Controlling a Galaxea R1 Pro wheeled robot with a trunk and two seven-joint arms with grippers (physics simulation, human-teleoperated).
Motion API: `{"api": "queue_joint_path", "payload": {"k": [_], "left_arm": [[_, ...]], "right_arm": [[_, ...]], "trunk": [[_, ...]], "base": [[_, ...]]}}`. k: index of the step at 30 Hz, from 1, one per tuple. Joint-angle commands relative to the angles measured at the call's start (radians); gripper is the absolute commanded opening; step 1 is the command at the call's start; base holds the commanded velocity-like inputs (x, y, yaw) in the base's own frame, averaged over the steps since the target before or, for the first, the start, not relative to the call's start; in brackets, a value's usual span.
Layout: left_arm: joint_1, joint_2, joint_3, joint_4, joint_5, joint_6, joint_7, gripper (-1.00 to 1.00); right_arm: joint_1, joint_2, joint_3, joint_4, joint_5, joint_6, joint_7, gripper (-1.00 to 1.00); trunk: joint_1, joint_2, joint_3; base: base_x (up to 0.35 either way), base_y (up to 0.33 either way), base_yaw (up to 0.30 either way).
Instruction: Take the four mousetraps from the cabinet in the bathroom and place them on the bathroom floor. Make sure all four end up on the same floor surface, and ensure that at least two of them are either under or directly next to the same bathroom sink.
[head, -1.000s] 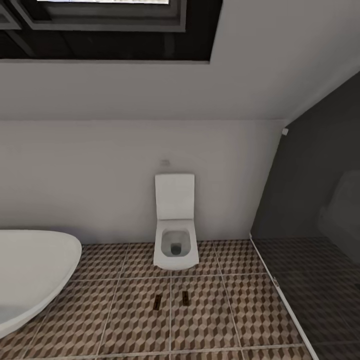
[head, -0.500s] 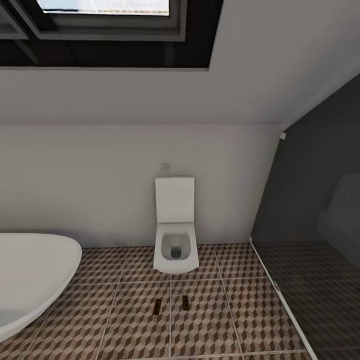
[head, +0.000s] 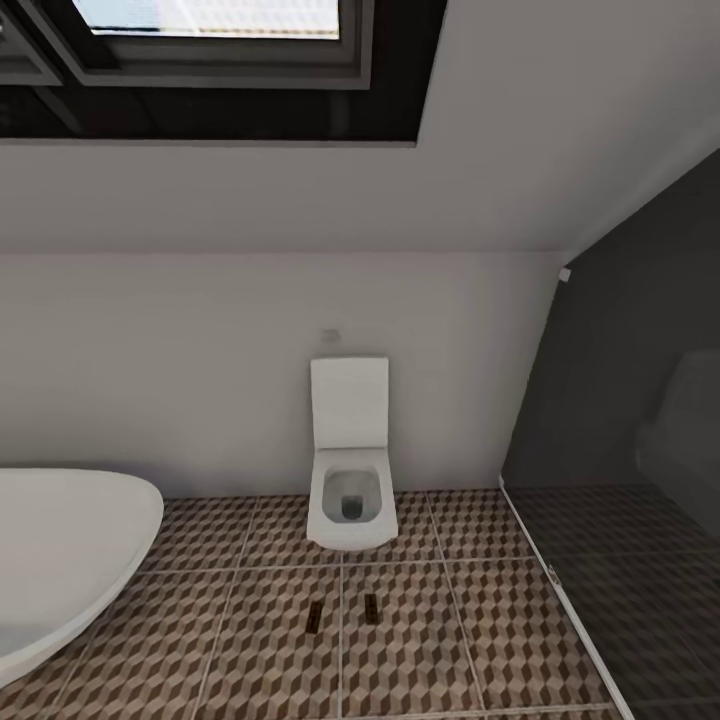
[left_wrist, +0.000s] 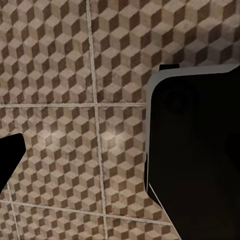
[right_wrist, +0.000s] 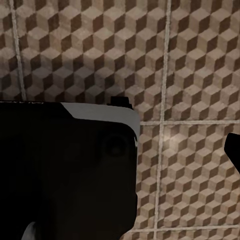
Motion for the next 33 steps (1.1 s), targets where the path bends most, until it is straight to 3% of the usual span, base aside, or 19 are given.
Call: {"api": "queue_joint_path", "payload": {"k": [1,33], "left_arm": [[-0.001,-0.001,-0.006,0.004,0.003,-0.005,0.001,1.00],[-0.001,-0.001,-0.006,0.004,0.003,-0.005,0.001,1.00]], "right_arm": [[-0.001,0.000,0.009,0.000,-0.009,0.000,-0.003,1.00],[-0.001,0.000,0.009,-0.001,-0.008,0.000,-0.005,1.00]], "trunk": [[0.001,-0.002,-0.002],[0.001,-0.002,-0.002]], "base": [[0.000,0.000,0.000],[0.000,0.000,0.000]]}}
